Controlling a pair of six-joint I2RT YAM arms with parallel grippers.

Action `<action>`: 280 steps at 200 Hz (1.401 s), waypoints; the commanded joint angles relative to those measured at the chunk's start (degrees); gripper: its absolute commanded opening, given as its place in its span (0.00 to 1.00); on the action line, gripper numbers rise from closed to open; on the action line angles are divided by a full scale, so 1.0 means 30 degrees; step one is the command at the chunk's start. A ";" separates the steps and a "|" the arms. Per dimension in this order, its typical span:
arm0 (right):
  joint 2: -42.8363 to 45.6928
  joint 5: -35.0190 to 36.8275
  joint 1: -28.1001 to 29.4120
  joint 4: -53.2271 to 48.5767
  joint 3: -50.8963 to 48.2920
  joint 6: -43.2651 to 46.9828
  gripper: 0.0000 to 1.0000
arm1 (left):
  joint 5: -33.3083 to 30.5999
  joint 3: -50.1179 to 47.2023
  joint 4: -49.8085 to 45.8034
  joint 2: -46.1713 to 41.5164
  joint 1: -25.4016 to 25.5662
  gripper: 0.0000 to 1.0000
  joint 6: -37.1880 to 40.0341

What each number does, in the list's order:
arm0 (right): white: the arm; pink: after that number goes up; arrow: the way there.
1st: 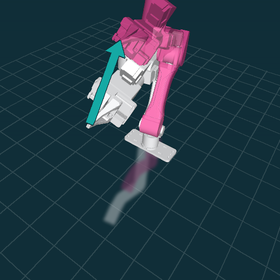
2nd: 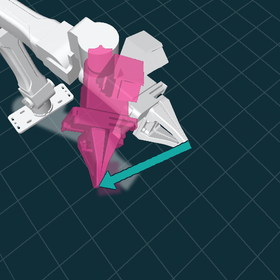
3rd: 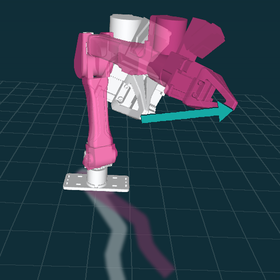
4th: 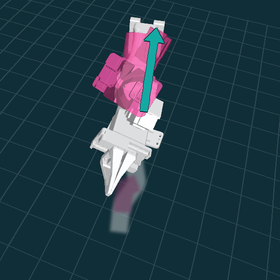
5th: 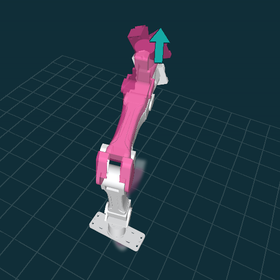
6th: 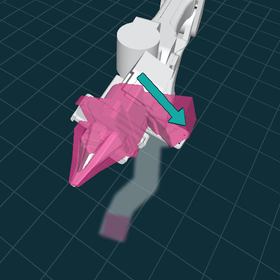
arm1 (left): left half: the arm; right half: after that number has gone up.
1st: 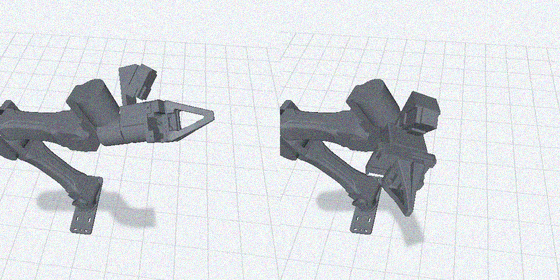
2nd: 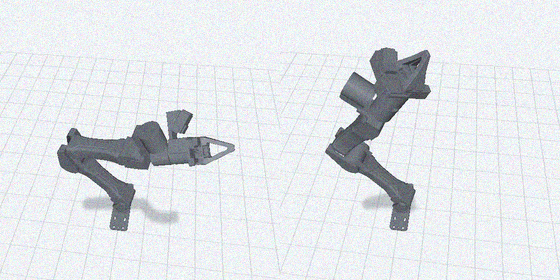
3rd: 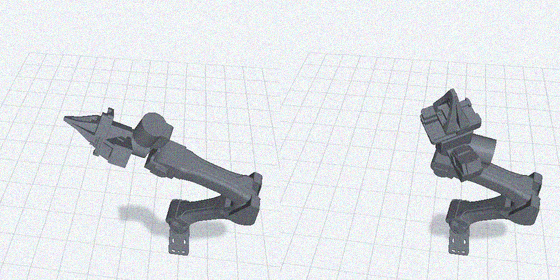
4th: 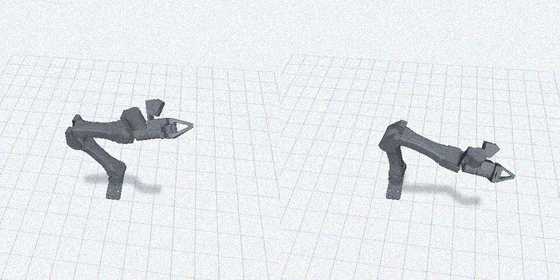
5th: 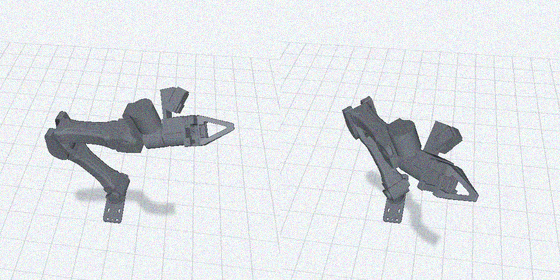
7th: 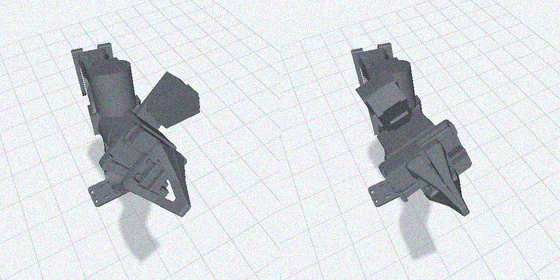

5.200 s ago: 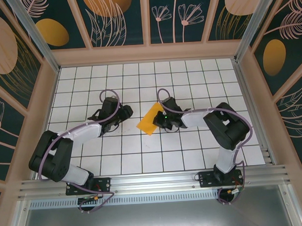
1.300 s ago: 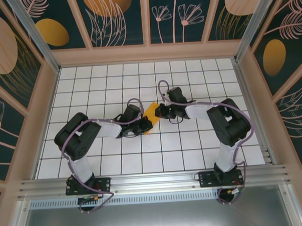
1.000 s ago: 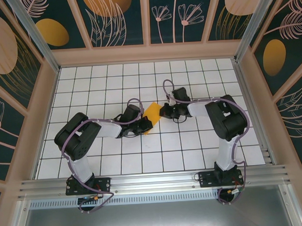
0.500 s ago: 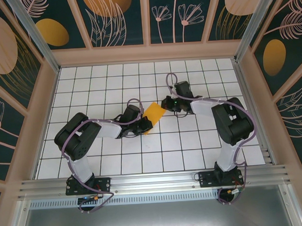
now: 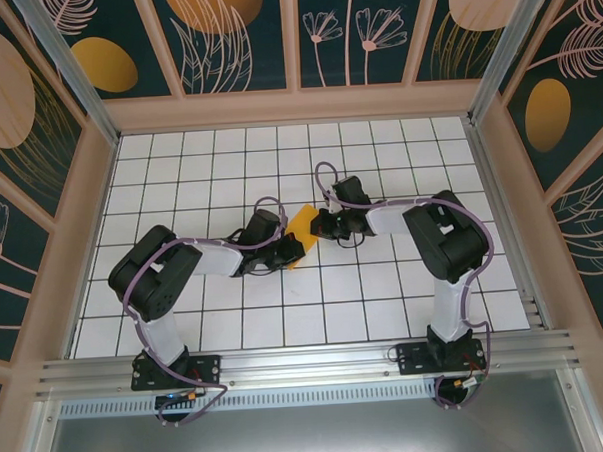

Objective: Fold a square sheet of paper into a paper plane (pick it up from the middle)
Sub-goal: Fold the triangle a second time at the center of the table.

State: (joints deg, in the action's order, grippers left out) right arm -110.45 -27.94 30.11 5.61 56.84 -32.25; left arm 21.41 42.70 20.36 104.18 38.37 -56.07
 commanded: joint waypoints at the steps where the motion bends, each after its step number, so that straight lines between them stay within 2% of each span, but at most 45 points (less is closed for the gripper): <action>1: -0.0584 0.0695 -0.0161 -0.1382 -0.0467 0.0348 0.00 | -0.0133 -0.0362 -0.1956 -0.0338 0.0063 0.00 0.1104; 42: -0.0850 0.0645 -0.0322 -0.1330 -0.0699 0.0379 0.00 | -0.0579 0.1785 -0.2031 -0.1069 0.0059 0.01 0.3133; 88: -0.0995 0.0475 -0.0411 -0.1184 -0.0869 0.0291 0.00 | -0.1040 0.3827 -0.2523 0.0777 0.0060 0.00 0.4028; 142: -0.1172 0.0234 -0.0558 -0.1107 -0.0948 0.0101 0.00 | -0.0557 0.3060 -0.1814 0.1351 0.0069 0.00 0.3505; 212: -0.1325 0.0262 -0.0778 -0.1060 -0.1187 -0.0266 0.00 | -0.0270 0.0814 0.0300 -0.0177 0.0071 0.00 0.2593; 280: -0.1413 0.0202 -0.0767 -0.0999 -0.1221 -0.0299 0.00 | -0.0284 0.2185 -0.0364 0.0886 0.0045 0.00 0.3453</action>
State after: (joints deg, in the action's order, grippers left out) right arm -111.18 -31.22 28.53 8.16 55.72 -33.19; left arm 20.49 46.70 20.29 105.58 38.35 -47.37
